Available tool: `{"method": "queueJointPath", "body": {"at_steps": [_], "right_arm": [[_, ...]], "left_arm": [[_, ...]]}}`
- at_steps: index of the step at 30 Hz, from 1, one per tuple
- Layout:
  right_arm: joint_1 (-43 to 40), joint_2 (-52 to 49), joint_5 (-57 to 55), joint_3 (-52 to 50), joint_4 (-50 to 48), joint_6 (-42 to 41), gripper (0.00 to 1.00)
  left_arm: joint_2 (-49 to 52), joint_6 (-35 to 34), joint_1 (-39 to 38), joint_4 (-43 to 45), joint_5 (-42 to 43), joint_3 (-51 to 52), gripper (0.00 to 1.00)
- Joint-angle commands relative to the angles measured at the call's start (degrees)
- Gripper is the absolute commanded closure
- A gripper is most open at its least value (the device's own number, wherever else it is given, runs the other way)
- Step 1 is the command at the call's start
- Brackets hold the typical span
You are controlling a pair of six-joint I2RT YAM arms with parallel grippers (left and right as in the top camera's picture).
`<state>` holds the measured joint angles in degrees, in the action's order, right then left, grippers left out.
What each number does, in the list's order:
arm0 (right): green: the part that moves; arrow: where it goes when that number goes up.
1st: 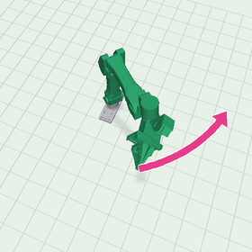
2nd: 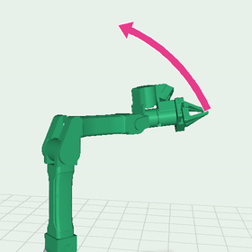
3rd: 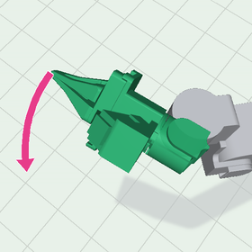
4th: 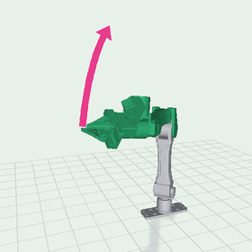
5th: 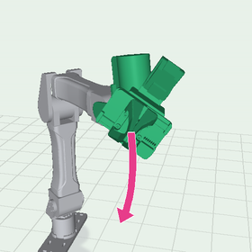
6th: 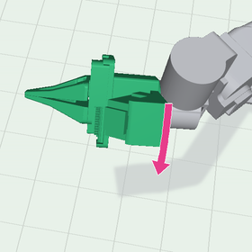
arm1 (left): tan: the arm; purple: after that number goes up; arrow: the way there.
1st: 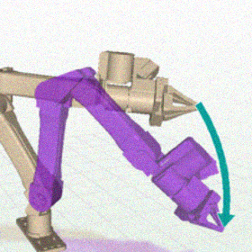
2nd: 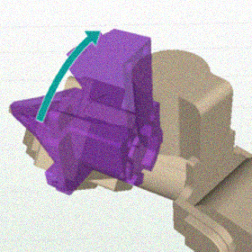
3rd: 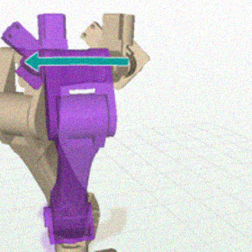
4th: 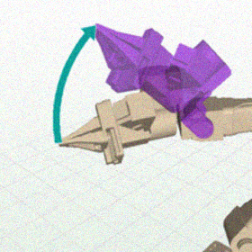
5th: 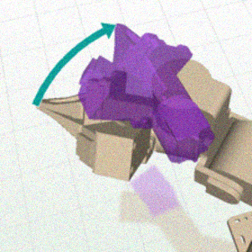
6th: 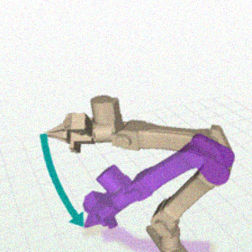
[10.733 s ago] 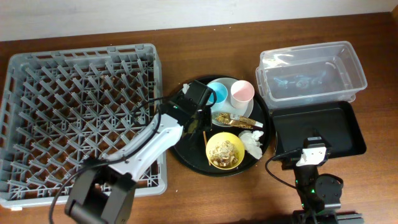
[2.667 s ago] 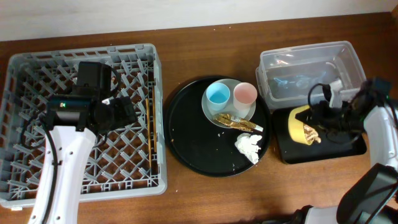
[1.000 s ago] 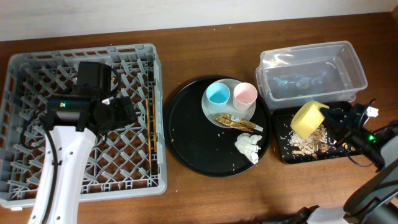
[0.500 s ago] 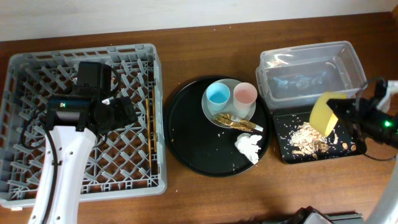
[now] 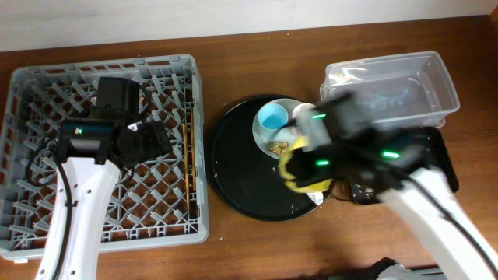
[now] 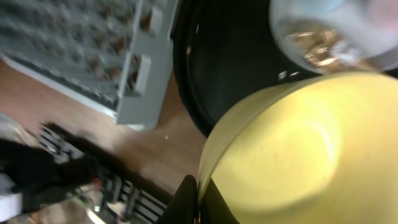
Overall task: Sort waste into correct bins and load items into the dishwasher rack
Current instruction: 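Return the yellow bowl with the right gripper onto the round tray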
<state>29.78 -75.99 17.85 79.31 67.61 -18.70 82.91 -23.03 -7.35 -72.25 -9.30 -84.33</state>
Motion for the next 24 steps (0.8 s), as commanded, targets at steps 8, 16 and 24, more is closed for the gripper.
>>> {"method": "queueJointPath", "body": {"at_steps": [8, 16, 24], "right_arm": [[16.17, -24.35, -7.34, 0.50, -15.78, -3.04, 0.96], [16.59, -26.73, -6.95, 0.66, -19.82, -2.51, 0.57], [6.45, -21.73, -17.09, 10.34, 2.27, -1.75, 0.45]], "left_arm": [[-1.18, -0.52, 0.13, -0.07, -0.66, -0.09, 0.01], [-1.18, -0.52, 0.13, -0.07, -0.63, -0.09, 0.01], [-1.18, -0.52, 0.13, -0.07, -0.66, -0.09, 0.01]]}}
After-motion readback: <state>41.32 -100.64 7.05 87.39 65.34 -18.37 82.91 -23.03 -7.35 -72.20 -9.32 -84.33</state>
